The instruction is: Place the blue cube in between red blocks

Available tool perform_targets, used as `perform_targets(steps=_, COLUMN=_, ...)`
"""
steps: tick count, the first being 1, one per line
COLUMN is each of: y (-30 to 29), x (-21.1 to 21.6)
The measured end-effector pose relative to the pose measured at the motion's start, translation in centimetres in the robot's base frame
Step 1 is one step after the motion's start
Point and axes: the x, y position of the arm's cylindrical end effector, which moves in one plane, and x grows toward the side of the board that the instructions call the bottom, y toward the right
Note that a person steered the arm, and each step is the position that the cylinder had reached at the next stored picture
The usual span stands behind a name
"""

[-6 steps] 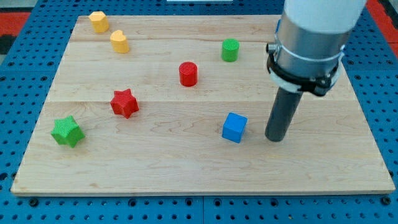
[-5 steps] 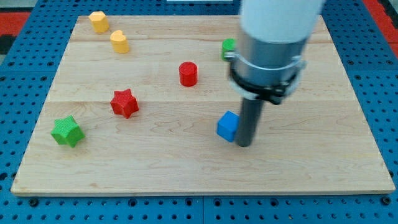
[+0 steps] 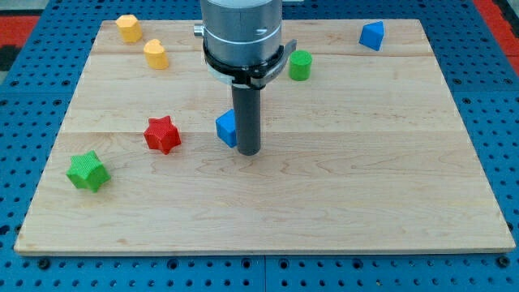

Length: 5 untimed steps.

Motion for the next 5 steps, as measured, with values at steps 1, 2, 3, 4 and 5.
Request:
perform_targets(steps=1, y=0.0, x=-1.1)
perform_targets(steps=2, y=-1.5, x=-3.0)
perform_targets(steps=3, y=-3.5, x=-3.0)
perform_targets(steps=4, y=-2.7, x=-3.7)
perform_targets(steps=5, y=-3.5, x=-5.0)
